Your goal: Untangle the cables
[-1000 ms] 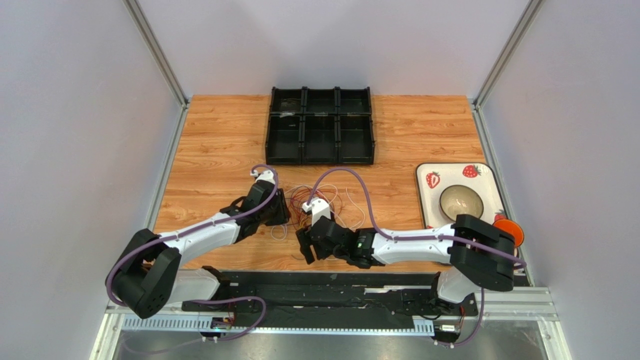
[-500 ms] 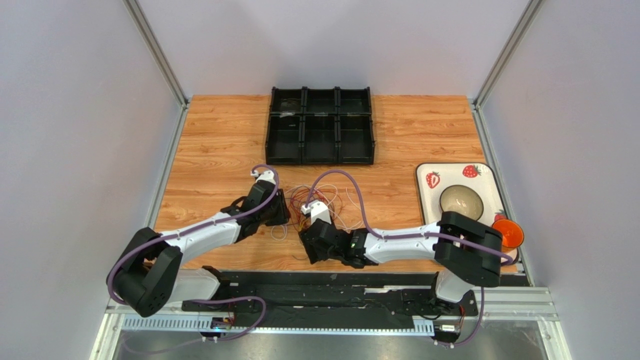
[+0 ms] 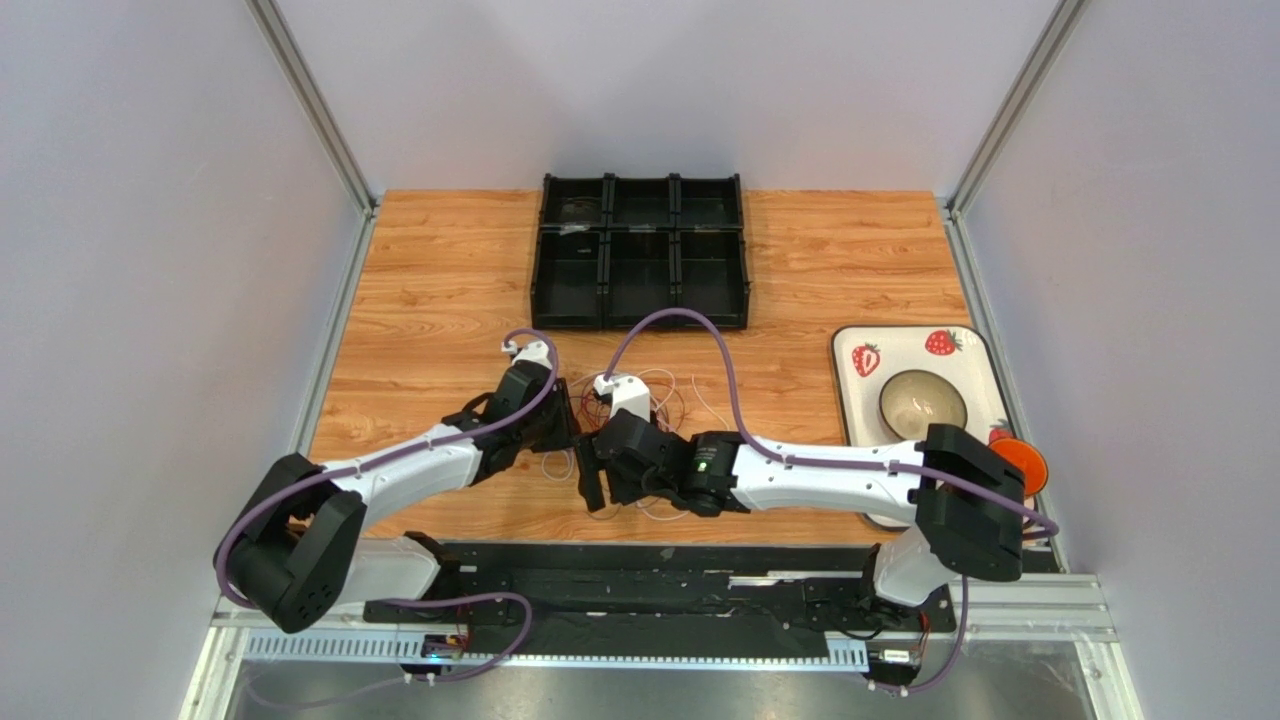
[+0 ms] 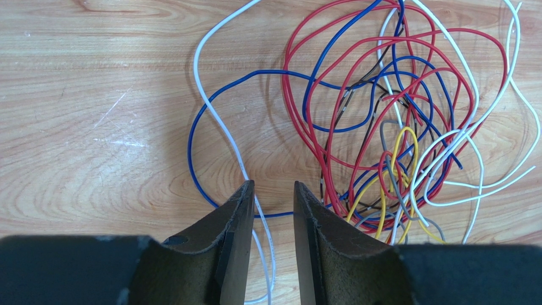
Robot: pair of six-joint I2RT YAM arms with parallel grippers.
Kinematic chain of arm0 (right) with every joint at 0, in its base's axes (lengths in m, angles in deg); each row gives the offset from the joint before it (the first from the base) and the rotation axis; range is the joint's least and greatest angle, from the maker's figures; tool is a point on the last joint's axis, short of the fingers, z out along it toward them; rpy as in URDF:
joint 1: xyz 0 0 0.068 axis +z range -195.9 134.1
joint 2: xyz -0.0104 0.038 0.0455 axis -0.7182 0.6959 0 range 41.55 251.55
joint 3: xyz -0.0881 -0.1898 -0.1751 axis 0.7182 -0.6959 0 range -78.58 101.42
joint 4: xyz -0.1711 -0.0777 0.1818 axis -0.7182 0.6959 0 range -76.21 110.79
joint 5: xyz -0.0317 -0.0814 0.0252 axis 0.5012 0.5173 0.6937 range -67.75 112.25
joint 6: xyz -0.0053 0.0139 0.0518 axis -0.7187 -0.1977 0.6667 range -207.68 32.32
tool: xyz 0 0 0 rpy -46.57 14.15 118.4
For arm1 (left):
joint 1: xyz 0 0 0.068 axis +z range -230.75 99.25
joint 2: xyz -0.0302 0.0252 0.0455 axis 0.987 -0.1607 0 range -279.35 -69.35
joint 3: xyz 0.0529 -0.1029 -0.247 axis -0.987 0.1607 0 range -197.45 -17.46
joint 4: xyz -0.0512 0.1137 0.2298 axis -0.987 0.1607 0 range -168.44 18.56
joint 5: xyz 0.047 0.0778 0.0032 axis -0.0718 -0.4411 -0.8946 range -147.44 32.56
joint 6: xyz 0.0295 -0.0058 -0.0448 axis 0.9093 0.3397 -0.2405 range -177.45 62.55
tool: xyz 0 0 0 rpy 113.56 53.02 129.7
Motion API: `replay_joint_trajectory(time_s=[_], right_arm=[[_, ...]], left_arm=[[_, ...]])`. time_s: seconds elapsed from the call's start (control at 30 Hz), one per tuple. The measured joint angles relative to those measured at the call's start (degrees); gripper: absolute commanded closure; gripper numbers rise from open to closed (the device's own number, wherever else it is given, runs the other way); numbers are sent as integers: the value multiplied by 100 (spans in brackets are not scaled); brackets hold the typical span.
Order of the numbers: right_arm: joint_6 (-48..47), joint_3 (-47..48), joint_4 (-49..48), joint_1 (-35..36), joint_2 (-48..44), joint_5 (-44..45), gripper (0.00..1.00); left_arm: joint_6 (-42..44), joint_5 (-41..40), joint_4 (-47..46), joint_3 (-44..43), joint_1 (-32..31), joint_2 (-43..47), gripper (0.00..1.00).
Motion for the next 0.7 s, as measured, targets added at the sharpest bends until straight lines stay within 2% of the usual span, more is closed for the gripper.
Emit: replay_joint_trajectory(time_s=[0.3,0.7], right_arm=[[1080,-61,317,94,487,-664,28],[1335,74,400,111,1093,-553,30]], left_arm=[[2,2,-2,0,0,-28,63],[0,2,-2,0,0,-35,63]])
